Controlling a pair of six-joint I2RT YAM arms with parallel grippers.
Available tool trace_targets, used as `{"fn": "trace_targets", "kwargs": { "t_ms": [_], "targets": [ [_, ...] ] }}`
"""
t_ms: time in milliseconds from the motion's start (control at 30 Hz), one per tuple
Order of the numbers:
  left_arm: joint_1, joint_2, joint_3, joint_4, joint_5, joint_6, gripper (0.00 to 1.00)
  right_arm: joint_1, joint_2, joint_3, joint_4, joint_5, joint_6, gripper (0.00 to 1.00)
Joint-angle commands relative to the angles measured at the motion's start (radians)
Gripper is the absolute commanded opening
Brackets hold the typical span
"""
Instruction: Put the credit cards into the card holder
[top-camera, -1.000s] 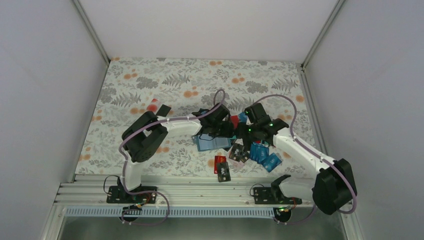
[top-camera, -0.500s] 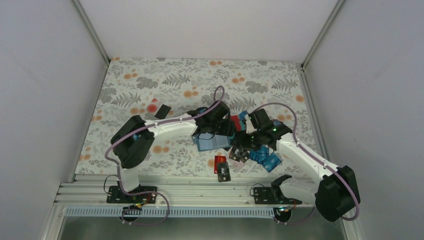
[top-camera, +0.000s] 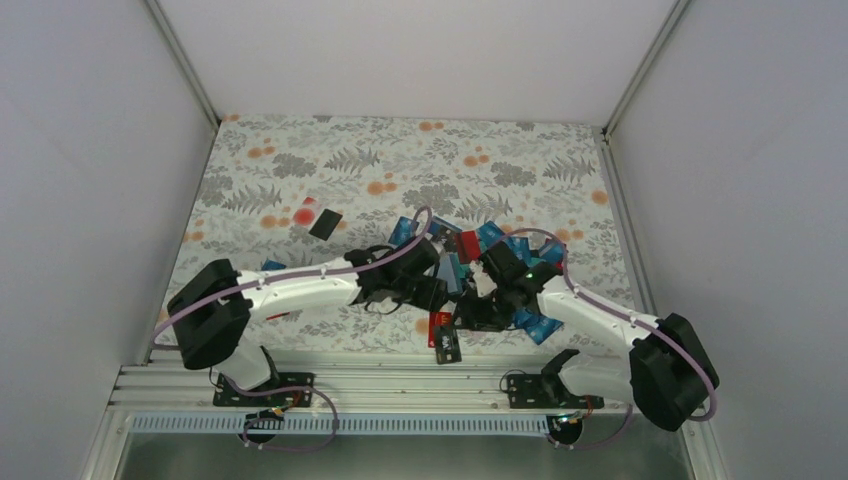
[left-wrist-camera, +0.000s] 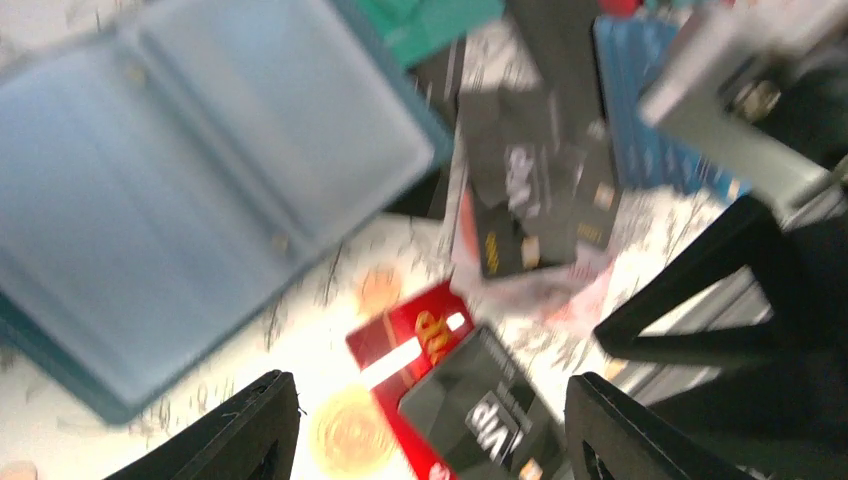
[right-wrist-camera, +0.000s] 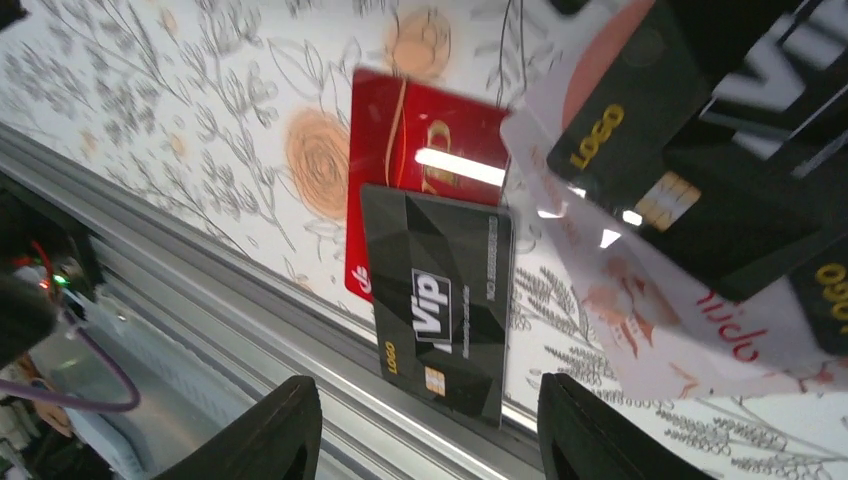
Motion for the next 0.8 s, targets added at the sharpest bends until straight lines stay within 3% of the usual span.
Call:
{"fn": "trace_targets", "kwargs": {
  "t_ms": [0, 133, 400, 767],
  "targets": [
    [-0.024, -0.087, -0.113, -0.007, -0.008, -0.01, 0.66, 0.094, -0.003, -0.003, -0.084, 0.087, 0.068, 0.56],
    [-0.024, -0.118, -0.169, 0.02, -0.029, -0.023, 0.66, 0.211, 0.017, 0.027, -0.134, 0.186, 0.158, 0.62],
    [-0.023, -0.159, -0.211, 0.042, -0.047, 0.005, 0.66, 0.43, 0.177, 0.106, -0.162, 0.324, 0.37, 0.87],
    [-0.017, -0.204, -0.253, 0.044, -0.055, 0.022, 0.66, 0.507, 0.311, 0.177, -0.114, 0.354, 0.462, 0.83]
  ]
}}
